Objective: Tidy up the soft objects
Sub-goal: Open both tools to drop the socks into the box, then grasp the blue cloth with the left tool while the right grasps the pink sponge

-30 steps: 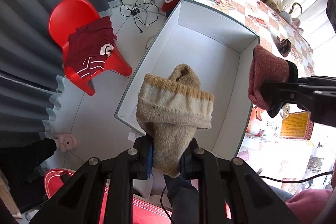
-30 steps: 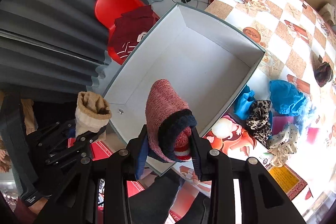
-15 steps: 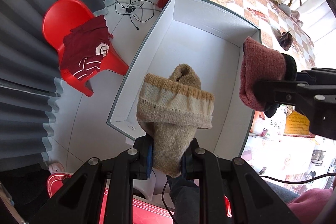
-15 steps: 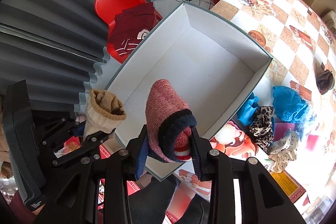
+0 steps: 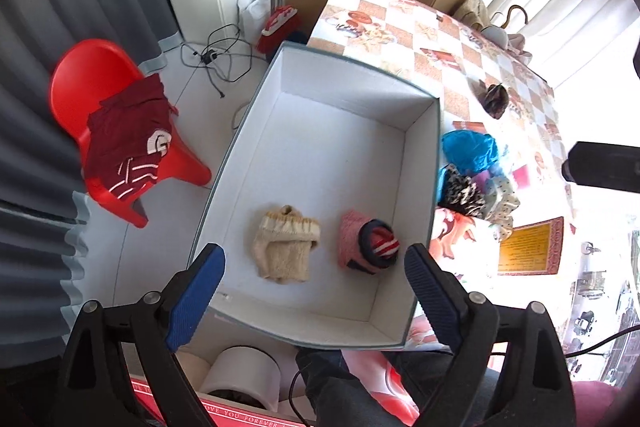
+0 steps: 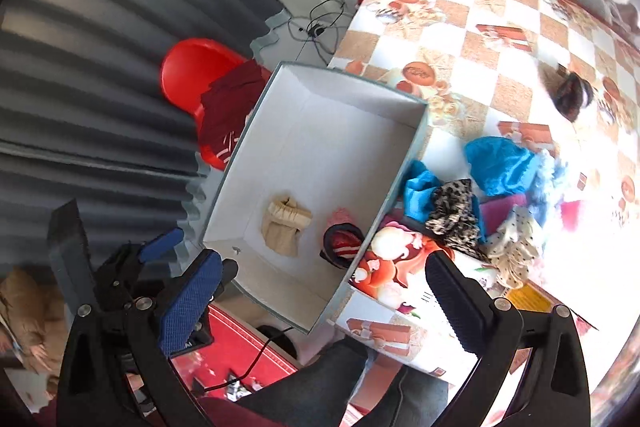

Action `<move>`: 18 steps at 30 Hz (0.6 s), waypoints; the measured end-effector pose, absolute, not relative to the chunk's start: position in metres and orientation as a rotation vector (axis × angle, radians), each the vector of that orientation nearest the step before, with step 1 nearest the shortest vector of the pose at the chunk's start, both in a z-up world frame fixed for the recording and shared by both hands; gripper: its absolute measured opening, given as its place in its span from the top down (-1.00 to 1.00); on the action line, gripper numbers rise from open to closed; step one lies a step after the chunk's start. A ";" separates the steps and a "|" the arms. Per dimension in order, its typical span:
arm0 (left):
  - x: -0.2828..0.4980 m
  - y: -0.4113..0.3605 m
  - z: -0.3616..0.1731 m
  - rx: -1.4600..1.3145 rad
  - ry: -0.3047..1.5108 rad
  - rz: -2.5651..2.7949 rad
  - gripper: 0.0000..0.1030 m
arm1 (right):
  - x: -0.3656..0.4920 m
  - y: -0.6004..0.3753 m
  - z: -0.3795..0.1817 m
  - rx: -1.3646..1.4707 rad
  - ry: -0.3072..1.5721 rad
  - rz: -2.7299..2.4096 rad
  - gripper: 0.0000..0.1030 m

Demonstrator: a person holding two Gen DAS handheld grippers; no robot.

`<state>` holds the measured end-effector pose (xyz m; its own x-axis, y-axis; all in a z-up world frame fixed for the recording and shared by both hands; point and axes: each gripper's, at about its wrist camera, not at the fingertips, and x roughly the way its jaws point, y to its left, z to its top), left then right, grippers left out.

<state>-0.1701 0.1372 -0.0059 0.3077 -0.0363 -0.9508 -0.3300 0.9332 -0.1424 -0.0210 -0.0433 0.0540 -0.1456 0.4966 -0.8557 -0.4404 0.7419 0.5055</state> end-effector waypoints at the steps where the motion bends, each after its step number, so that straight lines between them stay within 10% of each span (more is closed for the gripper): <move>1: -0.160 0.131 0.000 -0.322 1.244 0.167 -0.81 | -0.012 -0.066 0.061 0.098 1.507 0.776 -0.99; 7: -0.071 0.054 0.004 -0.118 1.300 -0.056 -0.81 | 0.032 -0.204 0.063 0.229 1.482 0.428 -0.99; 18: 0.064 -0.069 -0.123 0.137 1.613 -0.076 -0.81 | 0.099 -0.250 -0.101 0.240 1.754 0.374 -0.99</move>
